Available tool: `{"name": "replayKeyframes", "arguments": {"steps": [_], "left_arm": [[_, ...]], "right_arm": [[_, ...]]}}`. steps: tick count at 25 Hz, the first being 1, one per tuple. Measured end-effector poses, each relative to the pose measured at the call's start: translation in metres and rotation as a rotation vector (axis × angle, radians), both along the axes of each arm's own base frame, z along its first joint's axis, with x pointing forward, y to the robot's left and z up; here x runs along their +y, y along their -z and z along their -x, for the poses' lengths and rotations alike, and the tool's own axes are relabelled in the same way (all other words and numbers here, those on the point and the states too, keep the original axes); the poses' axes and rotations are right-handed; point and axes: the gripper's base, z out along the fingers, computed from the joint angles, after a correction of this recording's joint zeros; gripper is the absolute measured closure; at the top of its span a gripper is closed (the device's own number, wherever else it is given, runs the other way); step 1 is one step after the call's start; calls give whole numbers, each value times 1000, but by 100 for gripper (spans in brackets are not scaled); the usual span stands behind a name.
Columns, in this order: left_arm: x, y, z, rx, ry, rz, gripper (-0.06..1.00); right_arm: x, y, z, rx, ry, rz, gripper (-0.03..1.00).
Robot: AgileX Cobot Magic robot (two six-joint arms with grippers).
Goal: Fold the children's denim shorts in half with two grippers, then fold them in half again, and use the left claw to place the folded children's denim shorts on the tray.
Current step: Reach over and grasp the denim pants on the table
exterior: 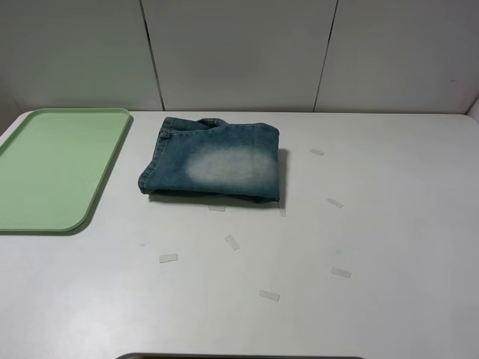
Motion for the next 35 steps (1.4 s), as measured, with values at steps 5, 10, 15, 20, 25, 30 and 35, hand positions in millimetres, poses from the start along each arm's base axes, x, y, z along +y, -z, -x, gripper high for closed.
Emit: {"name": "replayKeyframes", "arguments": {"steps": [5,10,15,20,25,30,35], "left_arm": [[0,0,0,0,0,1,13],[0,0,0,0,0,1,13],[0,0,0,0,0,1,13],[0,0,0,0,0,1,13],[0,0,0,0,0,1,13],[0,0,0,0,0,1,13],[0,0,0,0,0,1,13]], "right_arm": [[1,40,-17,206,-1,-2,27],[2,52,-22,257,-9,-9,27],[2,52,-22,257,-9,-9,27],[2,52,-22,256,-9,-9,27],[2,52,-22,256,-9,-9,27],[2,52,-22,256,-9,-9,27],[2,52,-22,256,-9,-9,27]]}}
